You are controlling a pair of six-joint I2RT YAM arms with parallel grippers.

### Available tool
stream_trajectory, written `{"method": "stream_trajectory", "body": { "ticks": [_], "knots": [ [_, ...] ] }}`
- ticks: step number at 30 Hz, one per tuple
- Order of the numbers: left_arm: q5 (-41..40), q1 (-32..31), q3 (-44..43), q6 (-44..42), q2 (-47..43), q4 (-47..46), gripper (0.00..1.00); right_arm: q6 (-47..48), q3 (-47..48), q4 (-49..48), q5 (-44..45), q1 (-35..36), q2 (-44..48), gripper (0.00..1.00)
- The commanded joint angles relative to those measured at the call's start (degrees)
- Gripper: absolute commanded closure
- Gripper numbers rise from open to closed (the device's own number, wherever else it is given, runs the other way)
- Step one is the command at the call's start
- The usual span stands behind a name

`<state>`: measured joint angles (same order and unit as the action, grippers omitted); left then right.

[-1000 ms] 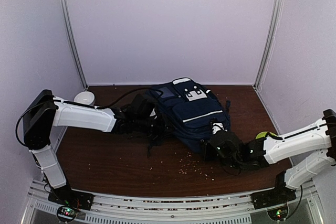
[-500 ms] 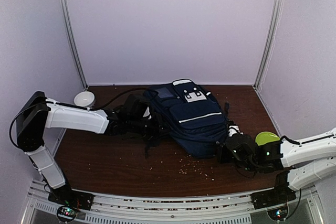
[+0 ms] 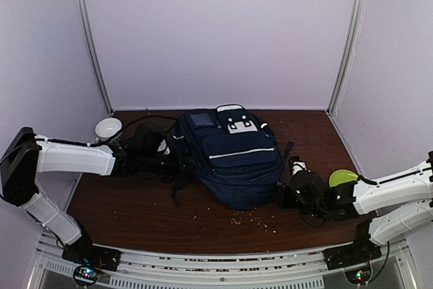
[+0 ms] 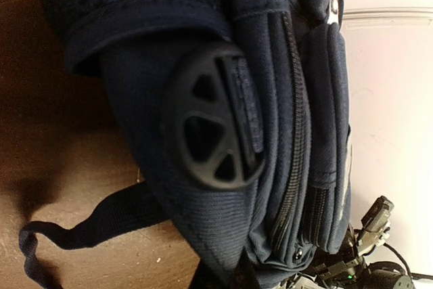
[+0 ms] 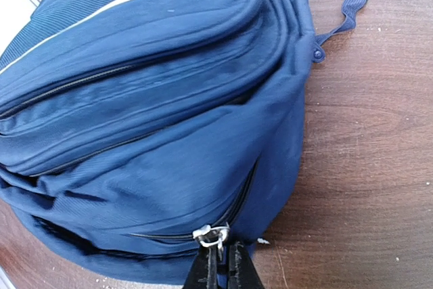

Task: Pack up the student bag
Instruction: Zip the student bag at the center of the board.

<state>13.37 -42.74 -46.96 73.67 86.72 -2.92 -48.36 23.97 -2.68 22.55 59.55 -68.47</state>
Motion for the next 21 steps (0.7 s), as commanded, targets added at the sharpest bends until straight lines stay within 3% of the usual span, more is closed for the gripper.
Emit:
{"method": "stream_trajectory", "body": {
  "ticks": [1, 9, 21],
  "knots": [
    [-3.15, 6.82, 0.28, -5.78, -2.62, -2.51, 1.00, -0.44, -2.17, 3.30, 4.97, -2.93, -3.15, 1.00],
    [4.88, 13.20, -5.15, -11.60, 3.56, -3.40, 1.00, -0.18, 1.31, -1.14, 2.42, -3.86, -9.04, 1.00],
    [15.56, 17.87, -31.18, -21.73, 24.18, 2.59, 1.00, 1.07, 5.29, -4.31, 2.00, -3.99, -14.31, 1.00]
  ]
}}
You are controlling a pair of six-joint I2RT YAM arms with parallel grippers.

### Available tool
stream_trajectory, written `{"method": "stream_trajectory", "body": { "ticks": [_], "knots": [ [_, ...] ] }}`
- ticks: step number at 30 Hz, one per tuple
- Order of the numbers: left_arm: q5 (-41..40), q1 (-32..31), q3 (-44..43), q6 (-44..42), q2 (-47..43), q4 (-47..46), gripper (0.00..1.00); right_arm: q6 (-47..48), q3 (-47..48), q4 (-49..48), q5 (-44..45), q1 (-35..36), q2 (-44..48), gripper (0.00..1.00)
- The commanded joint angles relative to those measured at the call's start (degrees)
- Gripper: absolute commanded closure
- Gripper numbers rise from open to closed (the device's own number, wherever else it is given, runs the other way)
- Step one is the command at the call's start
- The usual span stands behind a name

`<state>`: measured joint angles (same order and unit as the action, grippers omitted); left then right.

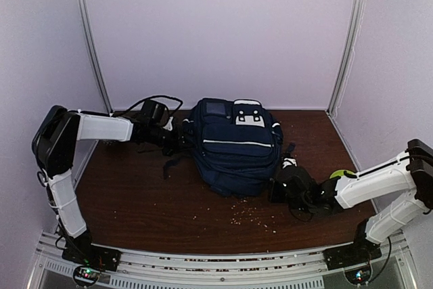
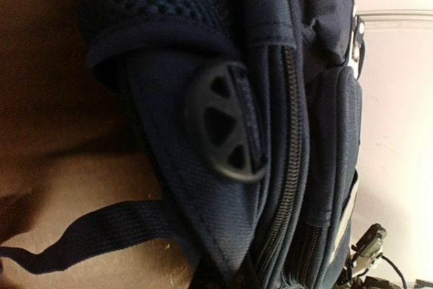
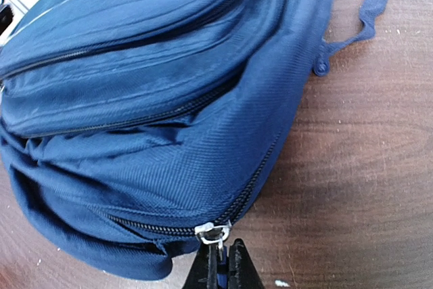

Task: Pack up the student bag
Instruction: Zip the student bag at the center of the board.

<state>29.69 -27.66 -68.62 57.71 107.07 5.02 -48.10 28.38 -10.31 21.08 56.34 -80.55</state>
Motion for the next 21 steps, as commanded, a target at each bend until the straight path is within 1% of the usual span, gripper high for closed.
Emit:
{"method": "stream_trajectory", "body": {
  "ticks": [1, 3, 4, 6, 8, 9, 11, 13, 16, 18, 21],
  "knots": [
    [-0.95, 2.79, -11.62, -7.09, 5.01, -3.10, 1.00, 1.16, 1.67, 3.24, 3.32, -0.72, -2.95, 1.00],
    [-0.77, 2.69, -12.67, -7.41, 5.55, -1.89, 1.00, 1.61, 2.91, 2.84, 2.72, -0.79, -4.19, 1.00],
    [-0.92, 2.62, -11.40, -6.90, 4.69, -2.72, 0.97, 1.83, 3.34, 2.40, 2.38, -0.78, -4.52, 1.00],
    [-1.74, 2.14, -7.14, -5.57, 1.79, -4.27, 0.65, 2.30, 4.11, 2.10, 1.87, -0.77, -4.70, 1.00],
    [-2.97, 1.14, -1.27, -3.69, -2.27, -6.04, 0.35, 2.91, 4.81, 1.96, 1.41, -0.75, -4.68, 1.00],
    [-3.89, 0.49, 1.55, -2.71, -4.62, -6.45, 0.24, 3.19, 5.02, 1.92, 1.16, -0.79, -4.70, 1.00],
    [-6.99, -1.53, 6.61, -1.11, -9.27, -5.35, 0.10, 3.67, 5.57, 2.13, 0.78, -0.74, -4.55, 1.00],
    [-10.96, -4.19, 11.62, 1.54, -14.33, -4.39, 0.05, 4.11, 5.81, 2.15, 0.43, -0.74, -4.45, 1.00],
    [-17.97, -10.29, 17.07, 7.86, -21.01, -3.92, 0.02, 4.64, 5.52, 1.73, 0.04, -0.75, -4.26, 1.00],
    [-21.65, -15.40, 17.36, 12.14, -22.73, -4.02, 0.02, 4.78, 5.11, 1.21, -0.16, -0.76, -4.30, 1.00],
    [-23.11, -20.56, 13.44, 17.35, -20.08, -5.03, 0.02, 4.95, 4.62, 0.43, -0.44, -0.77, -4.69, 1.00]
  ]
}}
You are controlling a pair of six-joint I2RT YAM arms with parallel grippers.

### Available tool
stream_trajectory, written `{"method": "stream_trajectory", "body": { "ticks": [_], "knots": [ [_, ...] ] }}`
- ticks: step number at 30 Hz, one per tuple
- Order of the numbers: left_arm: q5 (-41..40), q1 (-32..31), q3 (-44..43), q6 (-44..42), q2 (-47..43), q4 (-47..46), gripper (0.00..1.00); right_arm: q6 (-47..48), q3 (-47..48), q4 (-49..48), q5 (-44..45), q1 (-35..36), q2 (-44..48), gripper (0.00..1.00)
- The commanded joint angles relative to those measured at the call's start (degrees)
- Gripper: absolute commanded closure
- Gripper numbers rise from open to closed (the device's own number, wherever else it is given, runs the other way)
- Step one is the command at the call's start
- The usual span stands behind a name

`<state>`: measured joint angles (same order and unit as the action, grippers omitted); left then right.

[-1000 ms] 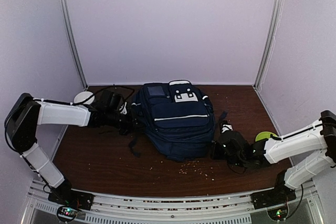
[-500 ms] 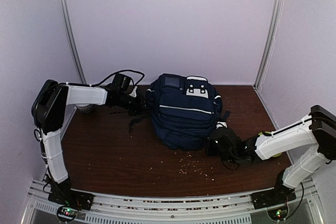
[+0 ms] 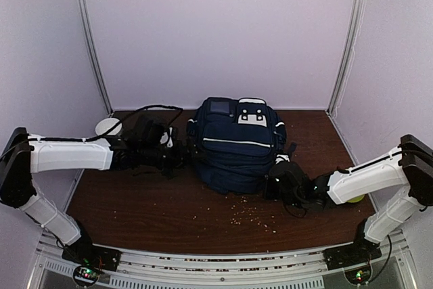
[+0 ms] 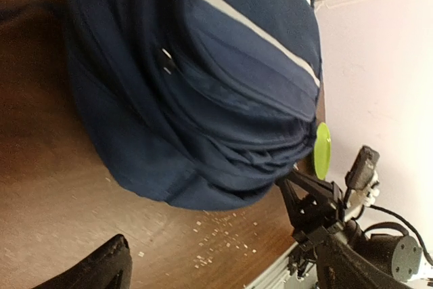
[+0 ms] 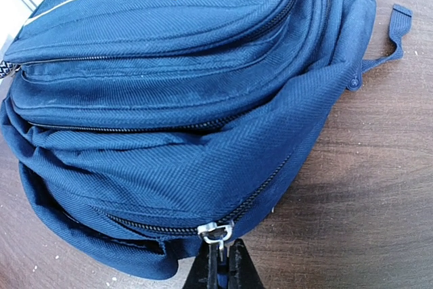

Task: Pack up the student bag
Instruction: Zip the student bag at the center of the board.

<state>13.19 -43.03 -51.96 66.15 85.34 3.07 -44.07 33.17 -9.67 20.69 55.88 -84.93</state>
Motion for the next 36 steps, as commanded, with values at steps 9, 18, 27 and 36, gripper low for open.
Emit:
{"method": "stream_trajectory", "body": {
  "ticks": [9, 18, 27, 36],
  "knots": [
    [-4.60, -9.41, -15.60, 12.39, 15.52, -3.64, 0.08, 2.09, -0.54, -1.98, -0.50, -0.30, -0.77, 1.00],
    [-3.18, -9.53, -21.18, 13.29, 23.57, -3.92, 0.19, 2.76, -0.74, -2.56, -1.90, -0.22, -0.82, 1.00],
    [-3.77, -7.52, -22.67, 12.25, 28.59, -4.57, 0.71, 3.23, -2.02, -3.25, -2.77, 0.01, -0.04, 1.00],
    [-3.74, -4.86, -15.27, 9.64, 24.67, -7.89, 1.00, 4.14, -4.70, -4.25, -3.48, 1.45, 3.18, 1.00]
  ]
}}
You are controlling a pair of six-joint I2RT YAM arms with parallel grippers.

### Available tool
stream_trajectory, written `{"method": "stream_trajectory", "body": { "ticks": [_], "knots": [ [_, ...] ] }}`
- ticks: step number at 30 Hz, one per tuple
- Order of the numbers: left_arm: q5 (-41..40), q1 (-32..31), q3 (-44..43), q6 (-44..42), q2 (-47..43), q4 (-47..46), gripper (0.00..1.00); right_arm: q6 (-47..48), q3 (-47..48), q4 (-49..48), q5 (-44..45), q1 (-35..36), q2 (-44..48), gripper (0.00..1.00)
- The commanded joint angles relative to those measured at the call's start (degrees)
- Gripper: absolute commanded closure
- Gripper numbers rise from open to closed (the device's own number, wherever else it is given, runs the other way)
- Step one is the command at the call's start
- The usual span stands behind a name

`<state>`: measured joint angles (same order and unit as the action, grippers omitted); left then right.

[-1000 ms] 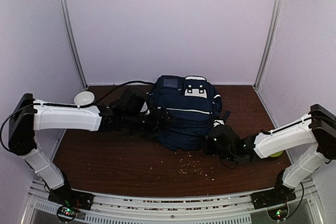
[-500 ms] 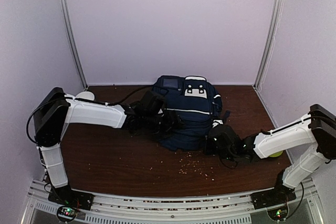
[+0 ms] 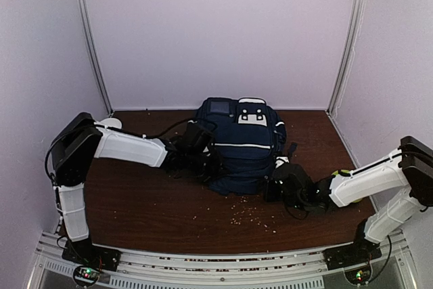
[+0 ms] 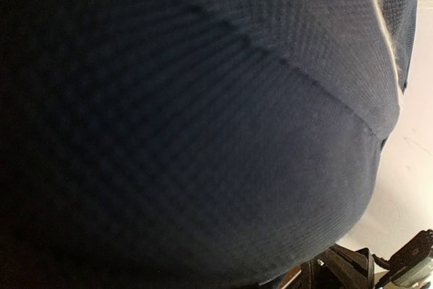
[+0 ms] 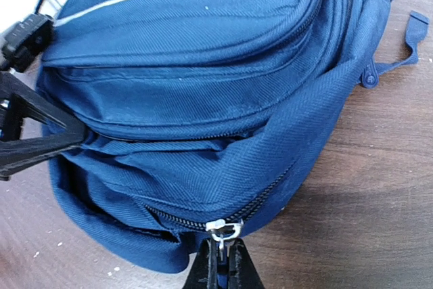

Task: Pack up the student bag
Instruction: Zip the student bag at the center of the board.

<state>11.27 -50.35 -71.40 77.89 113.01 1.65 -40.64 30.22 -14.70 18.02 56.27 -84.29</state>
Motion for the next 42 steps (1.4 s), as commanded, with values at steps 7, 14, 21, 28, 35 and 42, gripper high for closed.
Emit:
{"method": "stream_trajectory", "body": {
  "ticks": [7, 14, 21, 28, 35, 42],
  "knots": [
    [-4.49, 5.34, 16.59, -4.51, -12.94, -7.86, 1.00, 1.54, -4.95, 2.79, 0.42, 1.23, 8.36, 1.00],
    [-5.19, 7.80, 24.36, -5.55, -19.56, -8.58, 1.00, 0.85, -7.16, 5.68, 2.72, 1.23, 12.49, 1.00],
    [-6.03, 9.82, 28.65, -9.56, -25.59, -6.40, 1.00, -1.42, -7.63, 6.34, 5.37, -0.15, 9.83, 1.00],
    [-4.09, 9.78, 29.93, -10.95, -24.86, -7.23, 1.00, -4.41, -7.34, 2.67, 5.75, -4.43, 5.74, 1.00],
    [-3.18, 9.83, 30.09, -11.81, -23.46, -8.46, 1.00, -3.70, -6.11, 1.83, 5.00, -7.81, 4.35, 1.00],
    [-1.70, 9.79, 29.83, -12.68, -22.12, -10.24, 1.00, -0.88, -6.86, -0.96, 1.35, -11.88, 5.69, 1.00]
  ]
}}
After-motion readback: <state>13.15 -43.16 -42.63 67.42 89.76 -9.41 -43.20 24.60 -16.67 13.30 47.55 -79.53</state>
